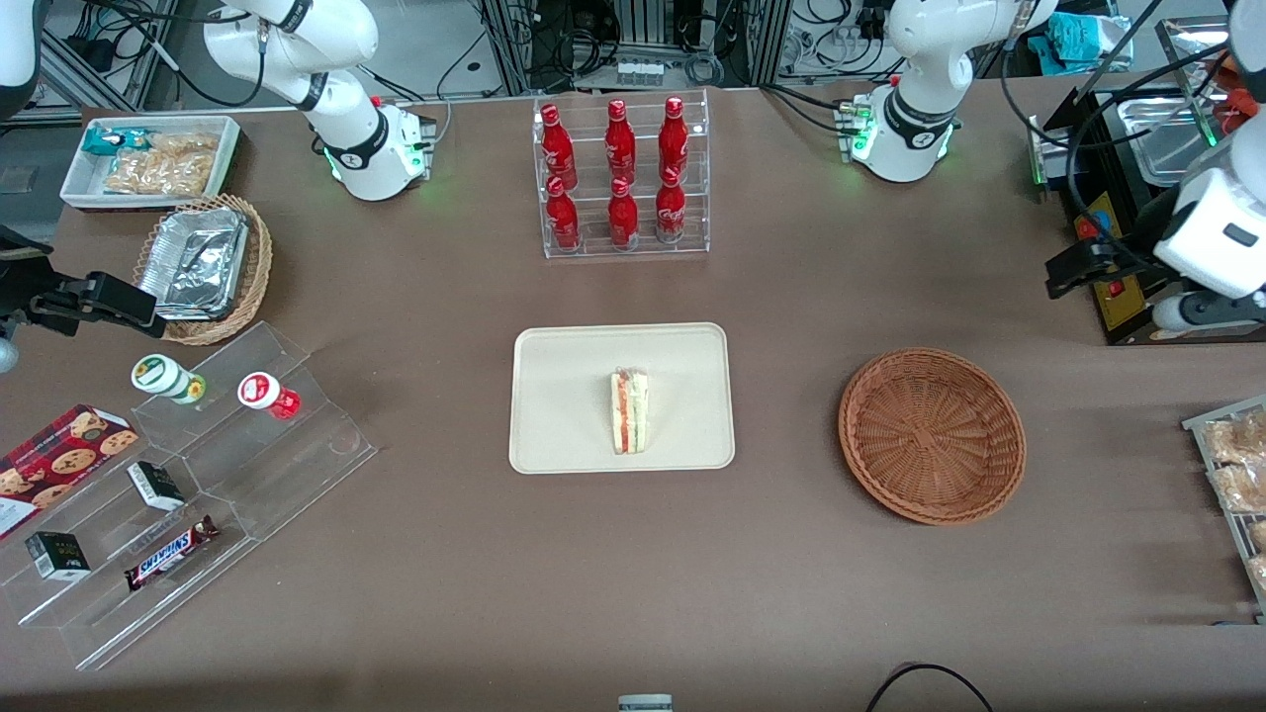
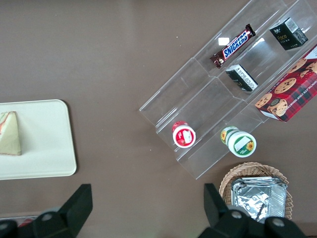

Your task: Place sandwich from basket to tray

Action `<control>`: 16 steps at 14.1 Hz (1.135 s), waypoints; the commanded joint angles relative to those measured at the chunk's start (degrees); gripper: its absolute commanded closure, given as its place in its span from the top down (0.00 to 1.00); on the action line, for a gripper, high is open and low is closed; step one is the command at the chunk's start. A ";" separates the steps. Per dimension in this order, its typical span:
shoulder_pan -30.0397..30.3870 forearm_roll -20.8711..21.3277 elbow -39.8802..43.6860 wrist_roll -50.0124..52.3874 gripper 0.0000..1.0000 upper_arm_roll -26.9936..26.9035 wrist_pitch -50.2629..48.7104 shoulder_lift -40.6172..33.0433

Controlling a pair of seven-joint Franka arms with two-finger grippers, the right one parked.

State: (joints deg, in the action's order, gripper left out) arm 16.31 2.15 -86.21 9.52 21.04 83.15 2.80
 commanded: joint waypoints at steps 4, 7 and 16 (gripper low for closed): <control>0.03 2.41 2.54 -0.20 1.00 0.84 -1.32 -0.33; 0.03 2.60 2.54 -0.11 1.00 0.76 -1.41 -0.33; -0.14 2.60 4.73 -0.46 1.00 0.67 -3.70 0.45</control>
State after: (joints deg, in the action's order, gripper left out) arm 16.18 3.86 -82.67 9.44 21.53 80.91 2.76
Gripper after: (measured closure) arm 0.000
